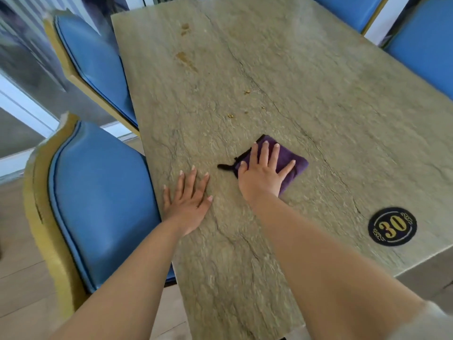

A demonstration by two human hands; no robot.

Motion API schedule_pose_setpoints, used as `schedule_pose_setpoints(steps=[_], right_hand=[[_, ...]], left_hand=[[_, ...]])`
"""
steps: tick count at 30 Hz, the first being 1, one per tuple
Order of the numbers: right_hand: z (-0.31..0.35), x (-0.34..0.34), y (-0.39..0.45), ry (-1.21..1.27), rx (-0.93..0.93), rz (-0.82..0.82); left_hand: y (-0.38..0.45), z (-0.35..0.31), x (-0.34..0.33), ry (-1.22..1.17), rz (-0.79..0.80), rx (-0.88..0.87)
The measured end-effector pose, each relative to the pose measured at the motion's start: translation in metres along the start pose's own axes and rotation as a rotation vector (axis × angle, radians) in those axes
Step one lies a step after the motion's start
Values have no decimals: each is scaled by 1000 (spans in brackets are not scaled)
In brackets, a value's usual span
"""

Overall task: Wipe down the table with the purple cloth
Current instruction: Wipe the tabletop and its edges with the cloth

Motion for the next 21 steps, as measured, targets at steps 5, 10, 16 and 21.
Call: schedule_pose_setpoints(steps=[5,10,16,21], right_hand=[[13,-15,-26,-238,566,22],[-76,15,6,-383,695,19],[-24,29,47,-25,-52,34],[14,11,21,-190,329,32]], left_hand=[[0,2,2,-51,31,23],[-1,3,3,-39,66,24],[-2,1,0,-17,28,38],[-2,1,2,-54,22,38]])
Point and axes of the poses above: each hand's wrist, its own y-axis towards the middle knuckle, its own x-axis out of the back of the hand, z = x × y, the point moved 1 cm from there along y, towards the middle knuckle, and after that the axes turned 13 degrees about z, right-handed, at the moved point
